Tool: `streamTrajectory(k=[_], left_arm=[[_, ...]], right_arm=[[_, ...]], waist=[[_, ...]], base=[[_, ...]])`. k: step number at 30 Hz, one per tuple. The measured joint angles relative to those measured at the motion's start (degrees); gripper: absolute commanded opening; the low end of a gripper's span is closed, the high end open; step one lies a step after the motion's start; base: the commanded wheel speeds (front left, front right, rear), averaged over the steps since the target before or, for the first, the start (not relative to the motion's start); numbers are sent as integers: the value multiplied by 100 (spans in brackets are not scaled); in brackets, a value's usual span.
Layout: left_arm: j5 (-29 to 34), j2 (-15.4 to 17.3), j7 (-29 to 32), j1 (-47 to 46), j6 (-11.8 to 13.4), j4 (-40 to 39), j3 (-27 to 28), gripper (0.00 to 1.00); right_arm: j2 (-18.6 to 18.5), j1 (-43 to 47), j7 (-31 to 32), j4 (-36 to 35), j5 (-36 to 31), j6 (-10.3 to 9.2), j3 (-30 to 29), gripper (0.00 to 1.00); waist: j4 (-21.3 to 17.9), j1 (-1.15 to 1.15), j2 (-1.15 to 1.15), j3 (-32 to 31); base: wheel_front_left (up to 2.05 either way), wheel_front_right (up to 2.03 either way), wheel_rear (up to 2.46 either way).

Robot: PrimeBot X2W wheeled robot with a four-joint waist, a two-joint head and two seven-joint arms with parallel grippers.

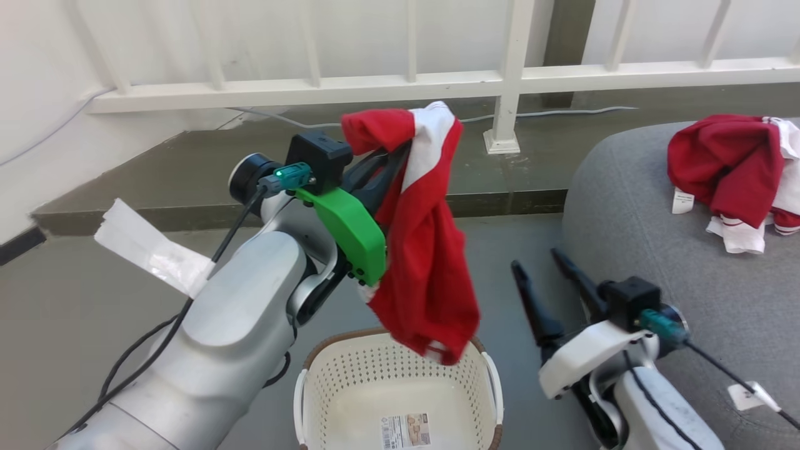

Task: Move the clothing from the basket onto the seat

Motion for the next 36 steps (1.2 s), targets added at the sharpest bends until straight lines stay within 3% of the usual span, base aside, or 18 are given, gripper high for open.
streamTrajectory(k=[10,27,28,29,30,31,36], left_arm=[[1,-96,103,-14,-1,-292,-170,0],[5,-159,226,-29,-14,-920,-454,0],[0,-166,227,-29,-14,-935,-461,0],[0,-172,235,-29,-14,-944,-465,0],[0,-178,248,-28,-14,-953,-465,0],[0,-179,250,-28,-14,-960,-465,0],[-11,-179,257,-14,14,-966,-434,0]], right_arm=[[-15,-446,3,264,151,49,715,100],[-49,-956,4,699,360,100,1303,100],[-51,-968,4,723,385,100,1323,69],[-53,-995,4,745,420,100,1346,27],[-56,-1034,4,758,448,100,1368,10],[-56,-1063,4,760,469,100,1383,0],[-57,-1142,4,822,513,101,1396,0]], waist=[[231,0,0,51],[256,0,0,97],[253,0,0,100],[250,0,0,104],[247,0,0,106],[243,0,0,109],[223,0,0,123]], base=[[0,0,0],[0,0,0],[0,0,0],[0,0,0],[0,0,0],[0,0,0],[0,0,0]])
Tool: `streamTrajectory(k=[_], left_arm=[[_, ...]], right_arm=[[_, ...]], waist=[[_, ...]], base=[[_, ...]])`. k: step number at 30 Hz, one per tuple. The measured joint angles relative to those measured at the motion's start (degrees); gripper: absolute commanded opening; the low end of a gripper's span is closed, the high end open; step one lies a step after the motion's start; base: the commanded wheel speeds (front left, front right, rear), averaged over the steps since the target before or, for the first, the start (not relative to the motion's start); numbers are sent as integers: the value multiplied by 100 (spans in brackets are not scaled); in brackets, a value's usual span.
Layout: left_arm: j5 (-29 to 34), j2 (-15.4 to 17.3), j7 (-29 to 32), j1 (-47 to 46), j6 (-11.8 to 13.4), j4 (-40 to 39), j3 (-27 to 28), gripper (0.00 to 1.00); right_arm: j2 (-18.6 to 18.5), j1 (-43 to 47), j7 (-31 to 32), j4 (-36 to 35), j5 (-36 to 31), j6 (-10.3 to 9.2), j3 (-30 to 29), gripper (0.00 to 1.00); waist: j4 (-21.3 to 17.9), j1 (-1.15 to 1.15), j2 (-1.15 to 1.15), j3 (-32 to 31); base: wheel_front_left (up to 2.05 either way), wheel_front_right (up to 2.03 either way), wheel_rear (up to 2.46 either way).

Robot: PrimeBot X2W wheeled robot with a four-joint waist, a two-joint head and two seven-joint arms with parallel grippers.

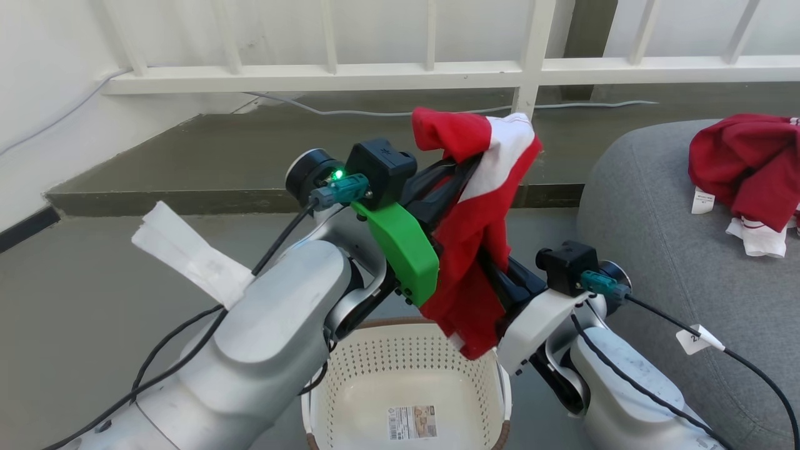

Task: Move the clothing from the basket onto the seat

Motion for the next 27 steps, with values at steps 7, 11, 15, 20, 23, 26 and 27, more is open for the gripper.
streamTrajectory(k=[7,11,15,20,23,26,27], left_arm=[[-185,82,-10,170,147,24,192,0],[-292,231,-34,357,233,66,314,27],[-303,322,-70,464,258,82,371,100],[-326,374,-164,636,299,86,404,100],[-345,461,-219,730,300,88,445,100],[-347,482,-263,816,305,94,456,100],[-353,485,-268,836,307,94,458,100]], right_arm=[[0,-41,0,63,33,0,-105,0],[1,-127,0,96,81,0,-182,0],[-11,-169,0,94,82,-2,-354,0],[-108,-282,0,68,85,-60,-612,0],[-219,-302,0,29,97,-118,-790,0],[-332,-330,0,-2,134,-214,-985,0],[-374,-332,0,-16,134,-226,-1043,0]], waist=[[-66,0,0,32],[-146,0,0,63],[-239,0,0,95],[-356,0,0,136],[-426,0,0,160],[-488,0,0,184],[-506,0,0,190]], base=[[0,0,0],[0,0,0],[0,0,0],[0,0,0],[0,0,0],[0,0,0],[0,0,0]])
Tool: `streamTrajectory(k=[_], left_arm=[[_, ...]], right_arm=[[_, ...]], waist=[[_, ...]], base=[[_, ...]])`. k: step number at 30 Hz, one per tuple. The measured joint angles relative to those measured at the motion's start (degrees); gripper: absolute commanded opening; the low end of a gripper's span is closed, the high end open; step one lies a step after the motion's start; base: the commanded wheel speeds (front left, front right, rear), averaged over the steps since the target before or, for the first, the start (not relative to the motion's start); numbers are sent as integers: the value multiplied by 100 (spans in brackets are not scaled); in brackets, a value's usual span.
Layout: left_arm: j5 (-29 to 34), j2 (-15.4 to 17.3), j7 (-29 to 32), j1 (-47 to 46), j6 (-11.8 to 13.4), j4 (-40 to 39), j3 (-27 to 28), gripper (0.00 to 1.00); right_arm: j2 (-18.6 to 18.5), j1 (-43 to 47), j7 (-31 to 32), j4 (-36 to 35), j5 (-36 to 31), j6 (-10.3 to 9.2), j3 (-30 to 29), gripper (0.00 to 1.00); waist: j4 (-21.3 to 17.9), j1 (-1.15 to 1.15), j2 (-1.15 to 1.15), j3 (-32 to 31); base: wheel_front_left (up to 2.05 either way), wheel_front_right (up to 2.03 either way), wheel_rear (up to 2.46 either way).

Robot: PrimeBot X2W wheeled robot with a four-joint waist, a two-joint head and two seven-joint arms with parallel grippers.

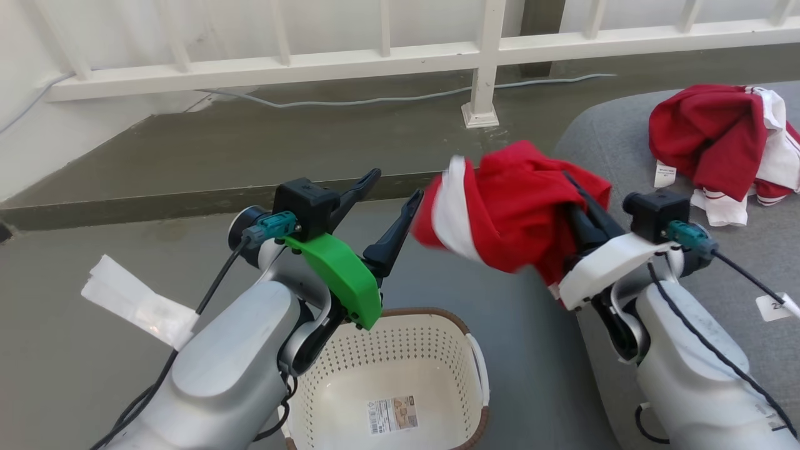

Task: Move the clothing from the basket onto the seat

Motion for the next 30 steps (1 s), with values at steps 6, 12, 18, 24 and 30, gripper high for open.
streamTrajectory(k=[6,12,18,24,30], left_arm=[[-16,56,-100,151,45,-2,26,100],[-31,125,-197,352,45,-23,11,100],[-31,130,-254,543,44,-71,-62,100],[-31,123,-353,687,43,-178,-148,100],[-31,102,-405,768,43,-268,-158,100]], right_arm=[[-152,2,0,-64,1,-87,-250,0],[-204,66,0,-178,0,-136,-381,0],[-269,214,0,-240,-1,-145,-459,0],[-358,225,0,-408,-5,-187,-555,0],[-420,270,0,-554,-9,-238,-657,0]], waist=[[-132,0,0,17],[-331,0,0,9],[-630,0,0,5],[-1019,0,0,21],[-1462,0,0,58]], base=[[0,0,0],[0,0,0],[0,0,0],[0,0,0],[0,0,0]])
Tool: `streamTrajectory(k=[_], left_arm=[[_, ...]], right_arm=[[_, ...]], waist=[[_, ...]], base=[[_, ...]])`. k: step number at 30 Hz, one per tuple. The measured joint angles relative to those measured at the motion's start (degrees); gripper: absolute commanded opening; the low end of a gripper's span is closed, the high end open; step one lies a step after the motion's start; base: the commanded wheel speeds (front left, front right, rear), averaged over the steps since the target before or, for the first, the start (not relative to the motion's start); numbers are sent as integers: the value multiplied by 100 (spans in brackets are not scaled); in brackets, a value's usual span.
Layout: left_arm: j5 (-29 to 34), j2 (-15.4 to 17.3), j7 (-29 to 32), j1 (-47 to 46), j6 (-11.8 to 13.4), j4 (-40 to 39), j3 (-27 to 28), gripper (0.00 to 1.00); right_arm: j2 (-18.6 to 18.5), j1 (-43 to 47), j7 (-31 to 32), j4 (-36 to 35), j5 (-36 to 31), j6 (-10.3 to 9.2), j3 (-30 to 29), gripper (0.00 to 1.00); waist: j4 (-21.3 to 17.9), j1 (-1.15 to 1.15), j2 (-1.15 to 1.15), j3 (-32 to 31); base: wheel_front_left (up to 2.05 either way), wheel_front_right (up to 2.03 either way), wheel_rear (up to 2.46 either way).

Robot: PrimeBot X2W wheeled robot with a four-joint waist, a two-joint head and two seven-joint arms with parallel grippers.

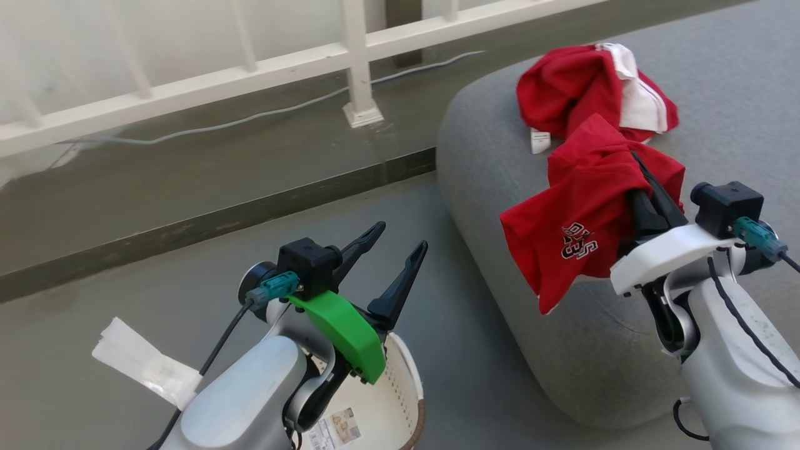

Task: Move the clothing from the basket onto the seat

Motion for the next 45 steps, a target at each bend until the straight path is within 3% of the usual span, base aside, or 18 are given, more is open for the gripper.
streamTrajectory(k=[11,18,26,34,45], left_arm=[[37,-18,-16,27,29,-153,-59,100],[100,-93,60,24,57,-261,-208,100],[153,-87,220,0,96,-382,-242,100],[241,81,466,-216,194,-658,-260,100],[568,236,851,-772,330,-1296,-272,100]], right_arm=[[-125,193,0,-199,1,-7,-270,0],[-168,192,0,-301,30,-7,-490,0],[-300,-8,0,-332,111,-5,-713,0],[-399,-1194,0,-282,374,-5,-1095,0],[-1169,-3031,310,205,343,-202,-1522,0]], waist=[[-798,0,0,155],[-1053,0,0,403],[-1046,0,0,768],[-944,0,0,1291],[-570,1,0,2261]], base=[[0,0,0],[0,0,0],[0,0,0],[0,0,0],[0,0,0]])
